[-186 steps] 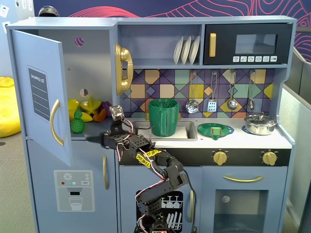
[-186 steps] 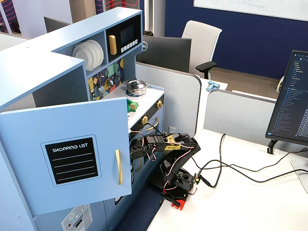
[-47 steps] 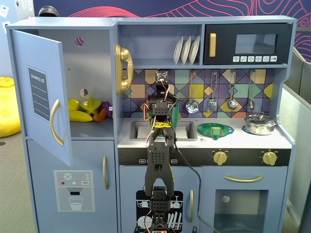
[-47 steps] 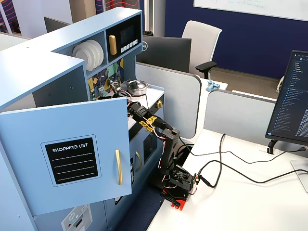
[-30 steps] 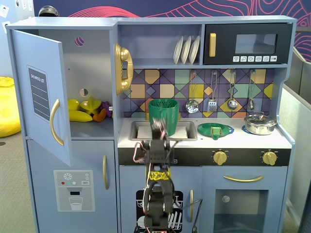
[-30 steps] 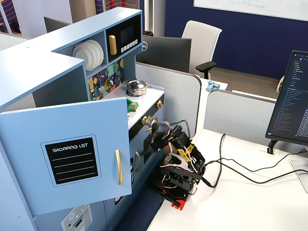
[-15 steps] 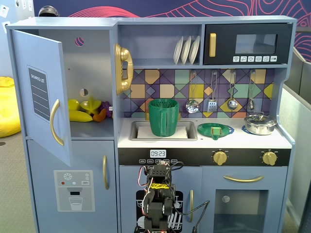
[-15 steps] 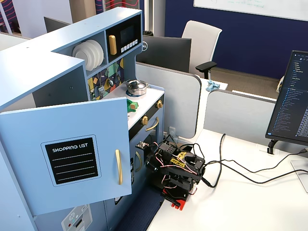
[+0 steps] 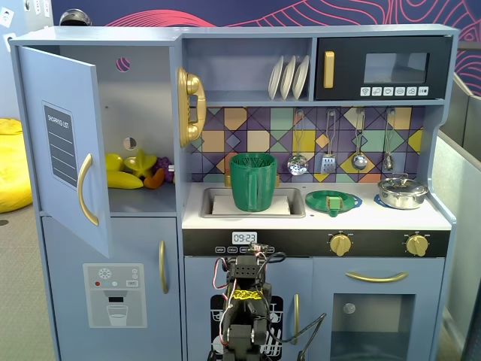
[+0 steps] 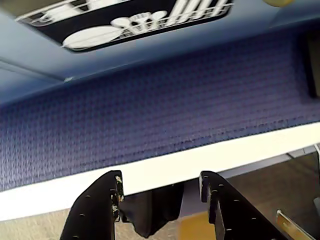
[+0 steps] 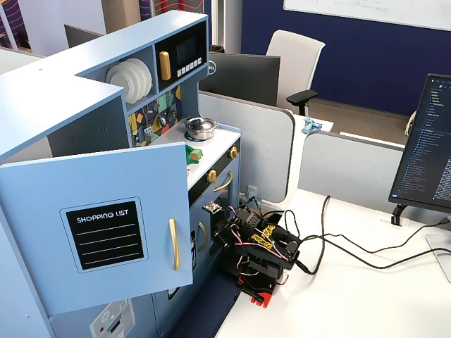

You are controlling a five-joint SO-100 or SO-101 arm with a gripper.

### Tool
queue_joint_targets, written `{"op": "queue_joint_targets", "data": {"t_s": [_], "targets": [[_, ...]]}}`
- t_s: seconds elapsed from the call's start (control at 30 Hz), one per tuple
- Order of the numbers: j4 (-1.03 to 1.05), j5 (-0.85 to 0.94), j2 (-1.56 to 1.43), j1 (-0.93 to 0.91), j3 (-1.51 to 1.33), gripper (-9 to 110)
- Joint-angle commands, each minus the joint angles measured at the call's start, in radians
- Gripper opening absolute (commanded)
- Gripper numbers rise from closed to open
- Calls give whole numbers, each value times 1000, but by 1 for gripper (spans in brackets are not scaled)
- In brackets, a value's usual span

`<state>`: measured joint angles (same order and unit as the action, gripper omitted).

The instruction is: Pick up the green pineapple from the left cabinet and place it in the green recipient

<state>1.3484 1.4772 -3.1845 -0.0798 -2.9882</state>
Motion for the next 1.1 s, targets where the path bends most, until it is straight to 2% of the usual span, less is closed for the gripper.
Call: {"op": "queue_joint_targets", "data": {"t_s": [0.0, 1.07], "targets": [[184, 52, 6, -21, -9, 10], [184, 35, 6, -21, -9, 10]]}}
